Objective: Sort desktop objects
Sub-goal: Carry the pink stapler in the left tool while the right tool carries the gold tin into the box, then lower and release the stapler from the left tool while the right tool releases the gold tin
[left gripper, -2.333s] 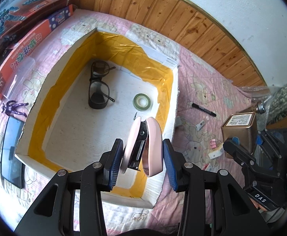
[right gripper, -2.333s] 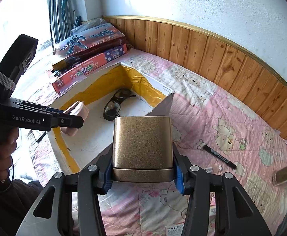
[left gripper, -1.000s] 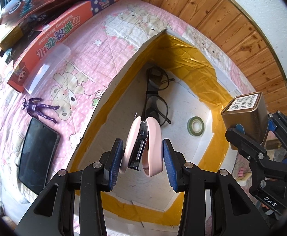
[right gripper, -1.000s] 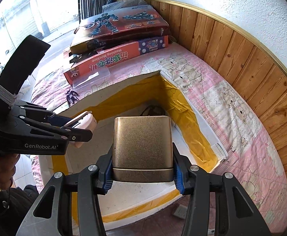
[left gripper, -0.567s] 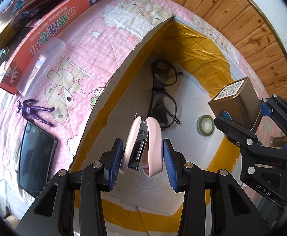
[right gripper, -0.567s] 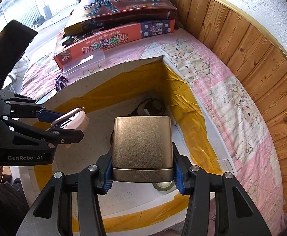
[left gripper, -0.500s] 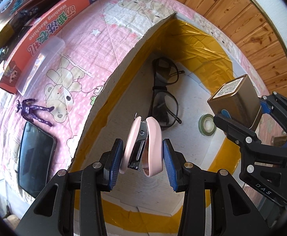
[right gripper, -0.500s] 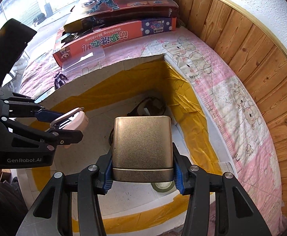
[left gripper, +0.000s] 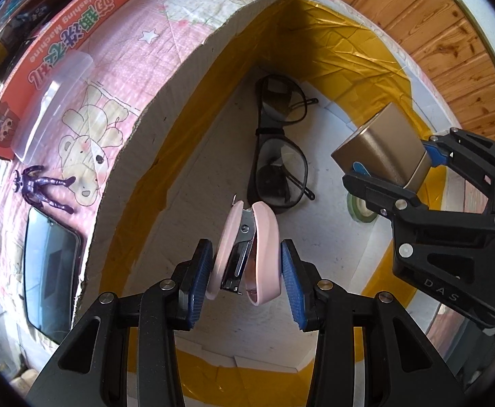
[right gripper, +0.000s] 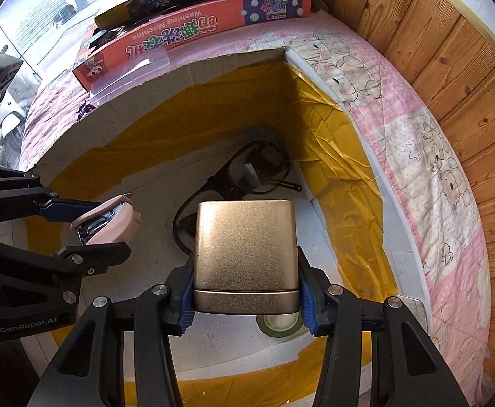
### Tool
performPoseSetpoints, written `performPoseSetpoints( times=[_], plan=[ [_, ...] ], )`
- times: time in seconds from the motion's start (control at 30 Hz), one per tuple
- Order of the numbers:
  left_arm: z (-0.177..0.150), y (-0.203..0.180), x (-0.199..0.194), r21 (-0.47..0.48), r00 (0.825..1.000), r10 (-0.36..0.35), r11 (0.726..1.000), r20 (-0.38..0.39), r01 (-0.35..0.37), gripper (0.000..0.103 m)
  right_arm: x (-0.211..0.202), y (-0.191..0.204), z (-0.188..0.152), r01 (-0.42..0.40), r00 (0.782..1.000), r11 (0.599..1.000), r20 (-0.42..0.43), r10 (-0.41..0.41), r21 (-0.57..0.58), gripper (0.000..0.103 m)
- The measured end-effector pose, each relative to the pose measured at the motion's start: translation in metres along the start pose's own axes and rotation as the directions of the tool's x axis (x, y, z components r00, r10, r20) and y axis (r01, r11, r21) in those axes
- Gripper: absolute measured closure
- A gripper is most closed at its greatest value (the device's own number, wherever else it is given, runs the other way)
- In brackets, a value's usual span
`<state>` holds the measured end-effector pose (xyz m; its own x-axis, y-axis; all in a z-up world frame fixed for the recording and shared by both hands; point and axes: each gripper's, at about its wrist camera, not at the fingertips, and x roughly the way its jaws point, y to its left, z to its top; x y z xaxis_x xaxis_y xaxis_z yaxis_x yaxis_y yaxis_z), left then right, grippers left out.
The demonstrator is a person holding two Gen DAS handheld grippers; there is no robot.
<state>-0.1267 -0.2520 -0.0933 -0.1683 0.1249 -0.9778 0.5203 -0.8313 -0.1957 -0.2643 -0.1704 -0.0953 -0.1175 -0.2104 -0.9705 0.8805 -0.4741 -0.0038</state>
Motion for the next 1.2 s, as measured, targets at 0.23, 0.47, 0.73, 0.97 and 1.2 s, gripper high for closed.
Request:
performPoseSetpoints(
  times=[0.23, 0.47, 0.73, 0.97, 1.2],
  plan=[
    [-0.005, 0.004, 0.010, -0.008, 0.999, -0.007, 1.000, -0.048, 0.007, 0.061, 0.017, -0.008, 0.006, 0.005, 0.998, 1.000, -0.065, -0.005, 0.009, 0.053],
    [-0.013, 0.011, 0.019, -0.018, 0.996, -0.011, 1.000, -0.090, 0.010, 0.061, 0.036, -0.006, 0.011, 0.019, 0.989, 1.000, -0.145, -0.021, -0.013, 0.053],
    [-0.013, 0.022, 0.022, -0.035, 0.995, 0.002, 0.999, -0.096, -0.006, 0.061, 0.055, -0.007, 0.019, 0.020, 0.973, 1.000, -0.228, -0.023, -0.019, 0.053],
    [-0.013, 0.025, 0.021, -0.030, 0.997, 0.017, 0.999, -0.075, -0.019, 0.061, 0.055, -0.007, 0.020, 0.033, 0.967, 0.999, -0.253, -0.031, 0.003, 0.053],
    [-0.016, 0.029, 0.012, -0.051, 0.999, -0.007, 0.999, -0.046, 0.004, 0.059, 0.044, -0.013, 0.016, 0.054, 0.970, 0.997, -0.239, -0.039, 0.058, 0.049]
  ],
)
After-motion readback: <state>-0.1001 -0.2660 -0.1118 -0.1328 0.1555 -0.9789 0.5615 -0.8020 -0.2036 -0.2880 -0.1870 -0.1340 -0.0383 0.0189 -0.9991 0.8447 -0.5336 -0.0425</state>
